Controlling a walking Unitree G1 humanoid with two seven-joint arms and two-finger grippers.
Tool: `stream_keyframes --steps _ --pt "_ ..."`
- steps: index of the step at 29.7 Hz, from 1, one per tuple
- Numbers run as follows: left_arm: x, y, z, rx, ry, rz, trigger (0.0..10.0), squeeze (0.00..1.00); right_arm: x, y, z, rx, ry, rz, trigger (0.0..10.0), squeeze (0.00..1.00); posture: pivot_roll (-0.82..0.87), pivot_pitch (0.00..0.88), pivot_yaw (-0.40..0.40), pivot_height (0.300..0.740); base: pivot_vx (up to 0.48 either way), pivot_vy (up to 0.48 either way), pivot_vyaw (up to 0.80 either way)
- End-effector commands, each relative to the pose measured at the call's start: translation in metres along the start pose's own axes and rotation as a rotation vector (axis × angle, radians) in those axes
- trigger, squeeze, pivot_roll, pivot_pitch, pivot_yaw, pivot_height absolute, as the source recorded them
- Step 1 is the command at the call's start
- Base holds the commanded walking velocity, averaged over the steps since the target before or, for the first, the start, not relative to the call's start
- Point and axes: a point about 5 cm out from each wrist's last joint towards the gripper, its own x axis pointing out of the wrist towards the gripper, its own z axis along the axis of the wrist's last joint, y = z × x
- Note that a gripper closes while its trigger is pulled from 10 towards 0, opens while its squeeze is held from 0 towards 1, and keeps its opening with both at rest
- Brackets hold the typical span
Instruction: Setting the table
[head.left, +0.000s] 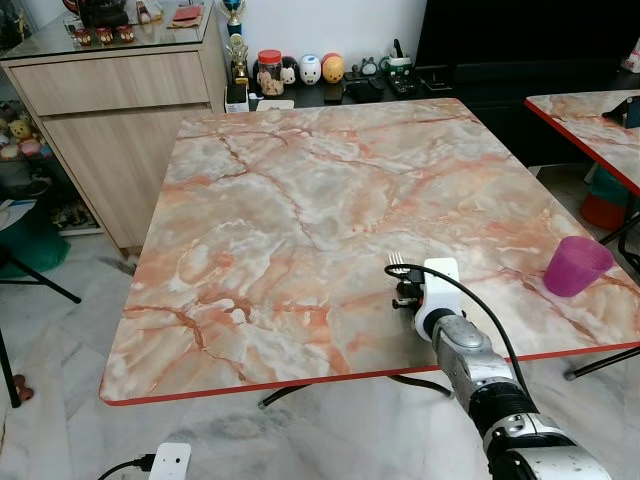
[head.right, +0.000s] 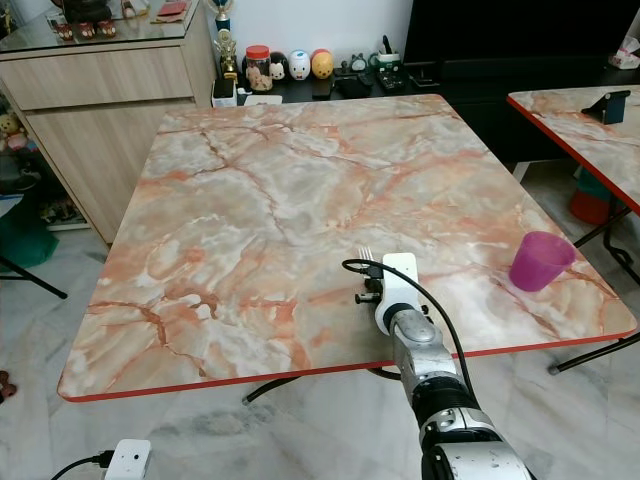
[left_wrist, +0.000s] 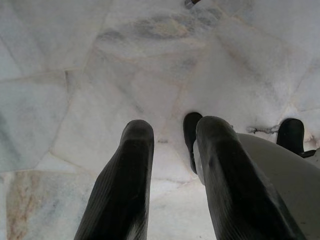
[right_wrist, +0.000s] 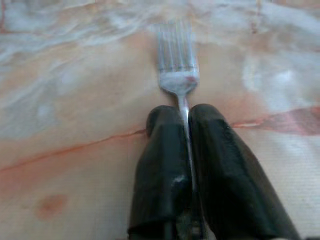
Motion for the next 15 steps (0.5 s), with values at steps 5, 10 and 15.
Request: stream_keyframes --steps 5,10,15 --pt "-0.001 0.003 -0.004 0.018 0.023 0.008 10.0 0.0 -0.001 -0.001 0.011 -0.024 -0.068 -0.026 0.0 0.0 -0.04 0.0 0.02 0.736 0.0 0.0 0.0" --pt "-0.001 0.002 -0.004 0.021 0.022 0.008 10.0 0.0 -0.002 0.001 0.015 -0.026 -0.099 -0.029 0.0 0.0 -0.04 0.0 0.02 0.736 0.0 0.0 0.0" --pt "-0.001 0.002 -0.004 0.017 0.02 0.011 10.0 0.0 -0.01 0.004 0.045 -0.04 -0.323 -0.033 10.0 0.0 -0.04 0.0 0.018 0.736 0.0 0.0 0.0"
